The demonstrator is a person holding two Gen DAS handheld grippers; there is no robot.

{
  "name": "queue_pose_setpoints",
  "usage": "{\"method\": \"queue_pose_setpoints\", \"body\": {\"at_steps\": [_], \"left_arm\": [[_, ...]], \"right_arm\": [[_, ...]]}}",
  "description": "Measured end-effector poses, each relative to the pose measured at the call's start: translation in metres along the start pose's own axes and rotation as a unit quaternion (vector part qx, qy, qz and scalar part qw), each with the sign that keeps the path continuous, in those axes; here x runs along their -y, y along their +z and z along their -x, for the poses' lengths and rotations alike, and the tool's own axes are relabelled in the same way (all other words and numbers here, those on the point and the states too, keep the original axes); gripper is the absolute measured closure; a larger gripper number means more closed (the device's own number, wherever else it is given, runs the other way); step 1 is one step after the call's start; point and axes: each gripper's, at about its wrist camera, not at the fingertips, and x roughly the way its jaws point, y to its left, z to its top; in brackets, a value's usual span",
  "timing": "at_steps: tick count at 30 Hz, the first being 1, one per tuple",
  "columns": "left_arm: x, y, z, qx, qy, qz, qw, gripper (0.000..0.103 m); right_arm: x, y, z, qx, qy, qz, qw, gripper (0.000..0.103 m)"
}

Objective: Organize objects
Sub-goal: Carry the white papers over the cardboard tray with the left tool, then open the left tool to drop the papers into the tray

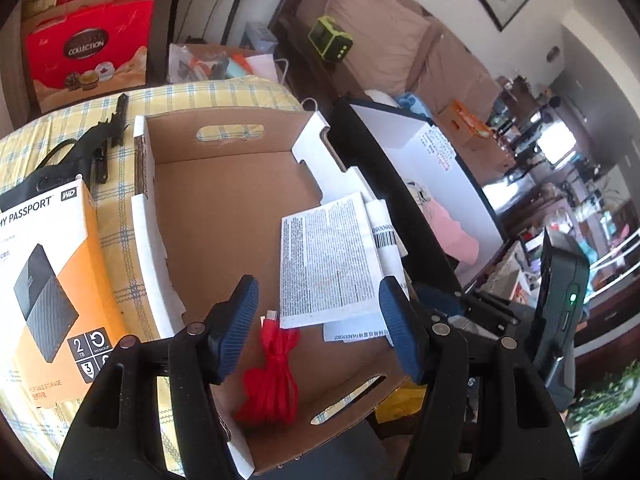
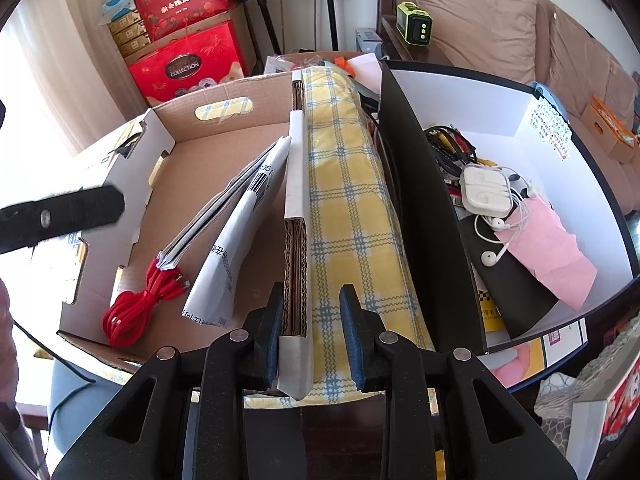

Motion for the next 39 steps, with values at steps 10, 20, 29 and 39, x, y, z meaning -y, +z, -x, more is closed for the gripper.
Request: {"method": "queue_pose_setpoints", "body": {"at_steps": [10, 20, 29, 39], "left_arm": [[0.044, -0.027, -0.012, 0.005, 0.076, -0.167, 0.983, 0.041], [0.051, -0.029, -0.03, -0.01, 0.098, -0.215, 0.9717, 0.046], [0.042, -0.018, -0.037, -0.025, 0.048, -0.178, 0.9825, 0.092], [0.036, -0.007, -0.02, -0.019, -0.01, -0.127, 0.9917, 0.103]], "right_arm": [[0.002, 0.0, 0.001, 0.001, 0.003, -0.003, 1.0, 0.076], [0.003, 0.0, 0.002, 0.002, 0.002, -0.001, 1.0, 0.075], [0.003, -0.001, 0.0, 0.001, 0.001, -0.001, 1.0, 0.075], [0.001, -0.001, 0.0, 0.0, -0.001, -0.001, 1.0, 0.075]]}}
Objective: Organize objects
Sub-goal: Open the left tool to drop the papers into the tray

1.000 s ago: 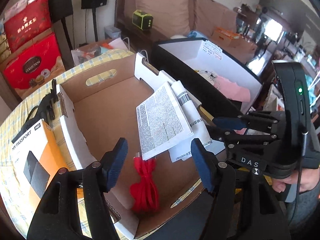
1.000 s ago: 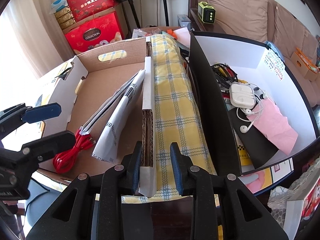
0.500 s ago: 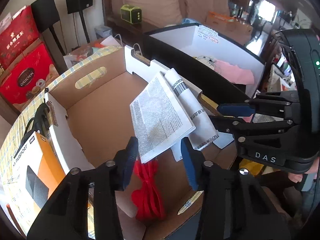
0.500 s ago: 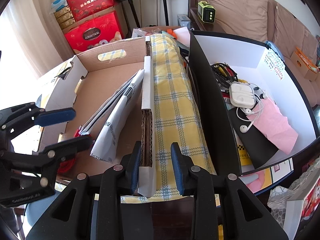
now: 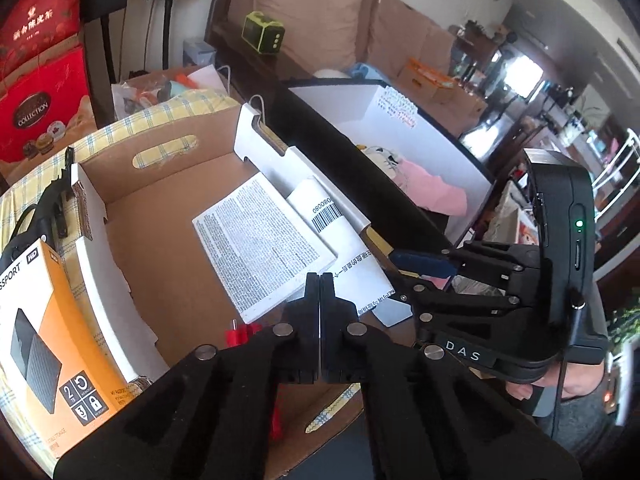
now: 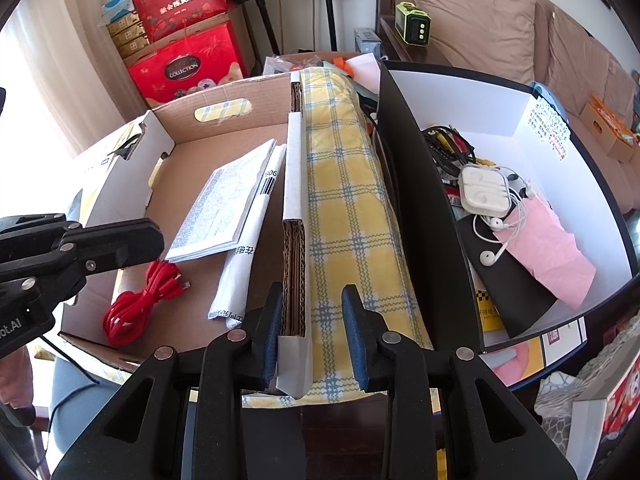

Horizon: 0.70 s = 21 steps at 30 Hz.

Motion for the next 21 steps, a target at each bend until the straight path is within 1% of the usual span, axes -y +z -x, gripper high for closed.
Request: {"method": "queue_pose_setpoints", "body": {"at_steps": [2, 3, 4, 5, 7, 9, 11, 13, 15, 20, 21], "left_arm": [[-0.001, -0.001, 0.001, 0.0, 0.014, 0.002, 0.9999, 0.102], [-0.003, -0.002, 0.002, -0.005, 0.018, 0.006, 0.9998, 0.099], [-0.006, -0.003, 0.002, -0.009, 0.021, 0.013, 0.9996, 0.087], [-0.009, -0.004, 0.004, -0.01, 0.025, 0.022, 0.9994, 0.071], [-0.015, -0.006, 0.011, 0.0, 0.027, 0.035, 0.999, 0.056], [-0.022, -0.008, 0.018, 0.005, 0.023, 0.047, 0.9986, 0.054], [-0.029, -0.009, 0.023, 0.006, 0.024, 0.06, 0.9979, 0.046], [-0.035, -0.01, 0.028, 0.007, 0.026, 0.069, 0.9973, 0.045], [-0.04, -0.01, 0.032, 0.01, 0.033, 0.077, 0.9965, 0.044], [-0.061, -0.012, 0.049, 0.027, 0.052, 0.102, 0.993, 0.029], [-0.067, -0.012, 0.053, 0.03, 0.055, 0.108, 0.9921, 0.028]], "right_arm": [[0.001, 0.0, 0.001, 0.0, 0.001, -0.001, 1.0, 0.075], [0.001, 0.0, 0.001, 0.0, 0.002, -0.001, 1.0, 0.075], [0.001, 0.0, 0.002, 0.0, 0.001, -0.001, 1.0, 0.074], [0.001, 0.0, 0.002, 0.0, 0.001, -0.001, 1.0, 0.074], [0.001, 0.0, 0.003, 0.001, 0.0, 0.0, 1.0, 0.073], [0.0, 0.0, 0.003, 0.002, 0.001, -0.001, 1.0, 0.073], [0.001, 0.001, 0.004, 0.003, 0.001, -0.003, 1.0, 0.072], [0.001, 0.001, 0.004, 0.002, 0.0, -0.003, 1.0, 0.071], [0.001, 0.001, 0.004, 0.002, 0.0, -0.003, 1.0, 0.071], [0.001, 0.002, 0.004, 0.003, 0.001, -0.003, 1.0, 0.07], [0.001, 0.002, 0.004, 0.003, 0.001, -0.004, 1.0, 0.07]]}}
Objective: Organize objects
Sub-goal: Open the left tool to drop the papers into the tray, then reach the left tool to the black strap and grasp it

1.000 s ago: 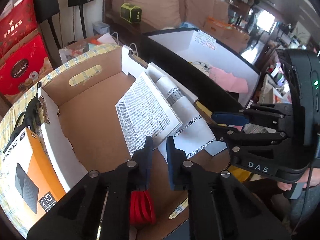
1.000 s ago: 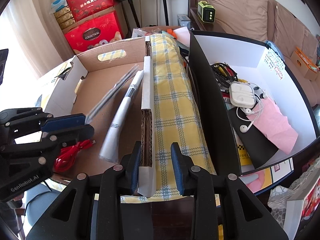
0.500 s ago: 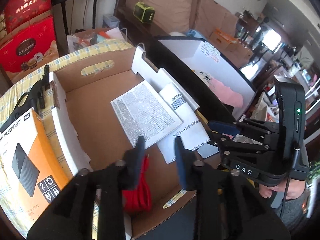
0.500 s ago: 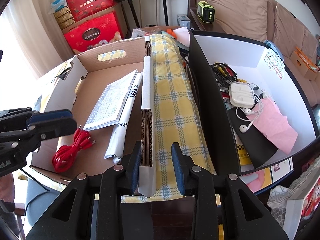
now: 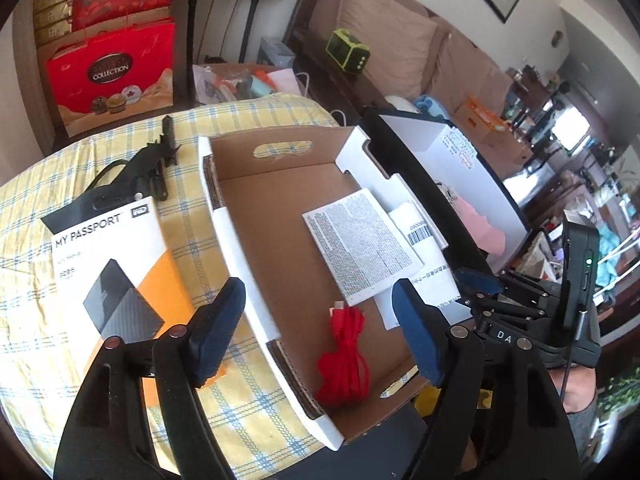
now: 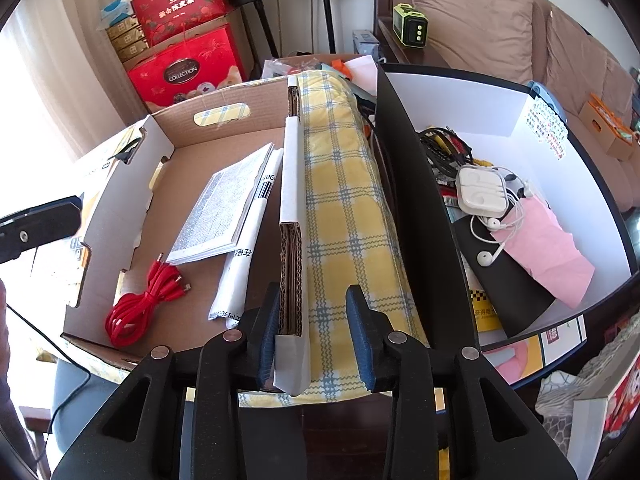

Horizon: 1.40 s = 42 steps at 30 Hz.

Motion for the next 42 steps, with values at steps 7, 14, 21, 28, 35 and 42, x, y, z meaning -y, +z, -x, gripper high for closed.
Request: {"method": "queue_pose_setpoints", "body": {"at_steps": [7, 14, 21, 28, 35, 42], "left_arm": [[-0.039, 0.007, 0.019, 0.015, 0.031, 0.04, 0.9986, 0.017], [-0.084, 0.014, 0.039, 0.033, 0.059, 0.07, 0.9953, 0.017], [-0.139, 0.031, 0.05, 0.046, 0.109, 0.094, 0.9885, 0.017], [-0.183, 0.047, 0.034, 0.025, 0.133, 0.106, 0.9852, 0.017], [-0.202, 0.061, 0.005, -0.011, 0.091, 0.101, 0.9906, 0.017], [-0.201, 0.079, -0.035, -0.062, 0.052, 0.093, 0.9923, 0.021]], "right_arm": [[0.0, 0.003, -0.001, 0.0, -0.001, -0.001, 1.0, 0.07], [0.001, 0.006, -0.004, -0.003, -0.003, -0.003, 1.0, 0.069], [0.0, 0.008, -0.008, -0.005, -0.007, 0.004, 1.0, 0.068], [-0.001, 0.011, -0.014, -0.013, -0.01, 0.01, 1.0, 0.068], [-0.002, 0.011, -0.016, -0.018, -0.013, 0.01, 1.0, 0.068], [-0.003, 0.01, -0.017, -0.021, -0.015, 0.01, 1.0, 0.068]]}}
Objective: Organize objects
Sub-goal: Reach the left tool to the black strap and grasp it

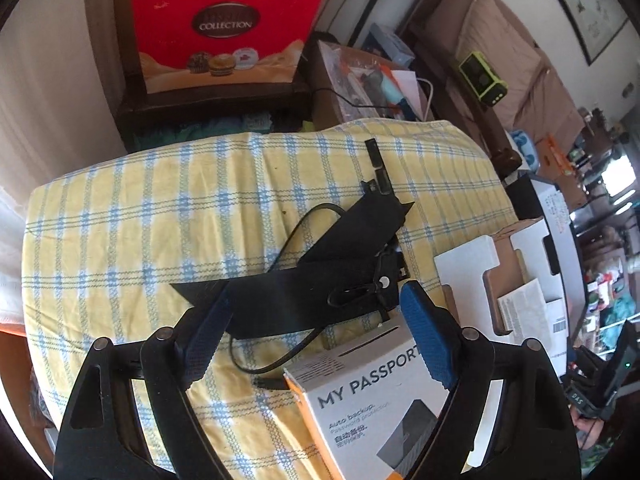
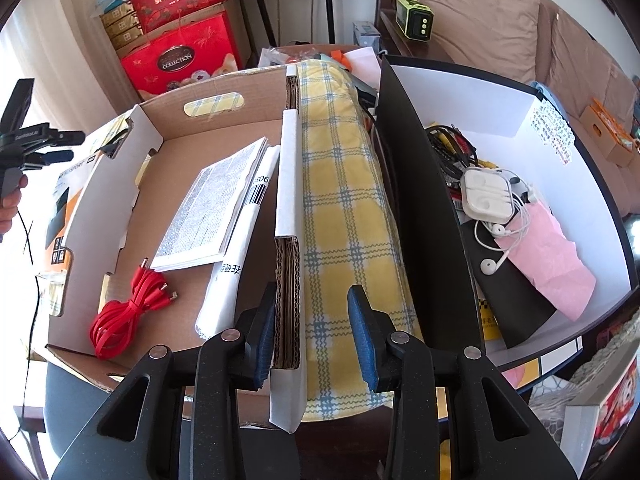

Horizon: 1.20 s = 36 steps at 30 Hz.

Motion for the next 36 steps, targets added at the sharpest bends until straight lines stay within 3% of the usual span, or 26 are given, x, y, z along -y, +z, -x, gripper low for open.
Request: {"method": "queue_pose_setpoints", "body": {"at_steps": [2, 9, 18, 21, 23, 25, 26, 30, 36], "left_arm": [[0.007, 0.004, -0.009, -0.014, -0.005, -0.014, 0.9998, 0.022], [0.04, 0.013, -0.03, -0.053, 0.03, -0.083, 0.9946, 0.025], [0.067, 0.016, -0.057, -0.086, 0.1, -0.144, 0.9808, 0.046], [0.072, 0.013, -0.06, -0.087, 0.104, -0.163, 0.9772, 0.062], [0.075, 0.012, -0.059, -0.083, 0.096, -0.168, 0.9776, 0.078], [0.078, 0.011, -0.057, -0.075, 0.103, -0.169, 0.9774, 0.082], [0.078, 0.012, -0.055, -0.068, 0.103, -0.166, 0.9784, 0.092], [0.071, 0.018, -0.037, -0.042, 0.078, -0.135, 0.9869, 0.096], [0.059, 0.023, 0.001, 0.007, 0.063, -0.104, 0.9925, 0.097]], "right_arm": [[0.001, -0.001, -0.001, -0.003, 0.001, -0.001, 1.0, 0.068], [0.0, -0.002, -0.004, -0.008, -0.002, 0.0, 1.0, 0.068], [-0.003, -0.001, -0.006, -0.01, 0.001, 0.001, 1.0, 0.068], [-0.003, -0.001, -0.006, -0.01, 0.002, 0.002, 1.0, 0.068], [-0.003, -0.001, -0.006, -0.01, 0.002, 0.002, 1.0, 0.068], [-0.003, -0.001, -0.006, -0.01, 0.002, 0.002, 1.0, 0.068], [-0.003, -0.001, -0.006, -0.01, 0.002, 0.001, 1.0, 0.068], [-0.002, -0.001, -0.005, -0.01, 0.002, 0.001, 1.0, 0.068], [-0.001, -0.001, -0.006, -0.009, 0.006, -0.002, 1.0, 0.068]]}}
